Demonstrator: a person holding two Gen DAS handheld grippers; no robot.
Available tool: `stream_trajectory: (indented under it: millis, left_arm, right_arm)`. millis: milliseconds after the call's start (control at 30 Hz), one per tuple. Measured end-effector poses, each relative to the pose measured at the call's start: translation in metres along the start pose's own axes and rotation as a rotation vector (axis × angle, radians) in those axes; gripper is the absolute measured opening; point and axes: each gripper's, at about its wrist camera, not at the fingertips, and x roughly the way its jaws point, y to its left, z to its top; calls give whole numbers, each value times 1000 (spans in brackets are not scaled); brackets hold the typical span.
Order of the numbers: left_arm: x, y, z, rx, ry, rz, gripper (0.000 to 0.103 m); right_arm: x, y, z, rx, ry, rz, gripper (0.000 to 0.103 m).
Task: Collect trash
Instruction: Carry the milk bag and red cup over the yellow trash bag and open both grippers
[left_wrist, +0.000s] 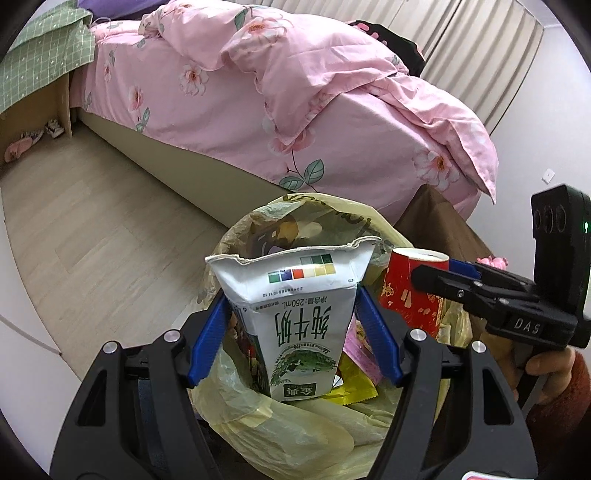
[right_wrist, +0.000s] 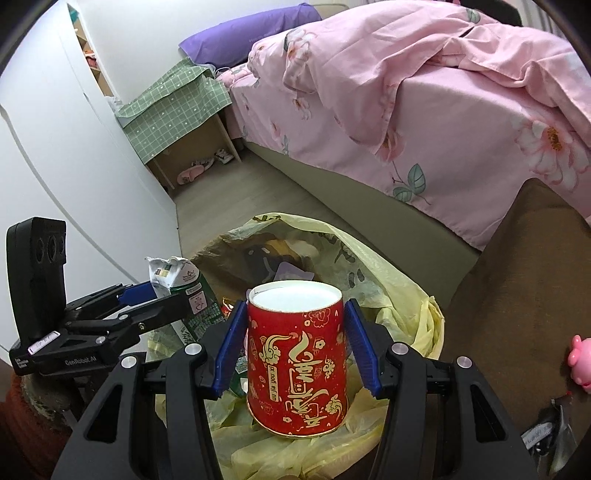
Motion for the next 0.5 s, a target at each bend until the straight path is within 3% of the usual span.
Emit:
stream_trajectory:
  millis: [500]
  left_arm:
    - [1,0,-1,-11,4,-52,66]
  right_arm:
    - [-7,1,4,0,-53,3,51]
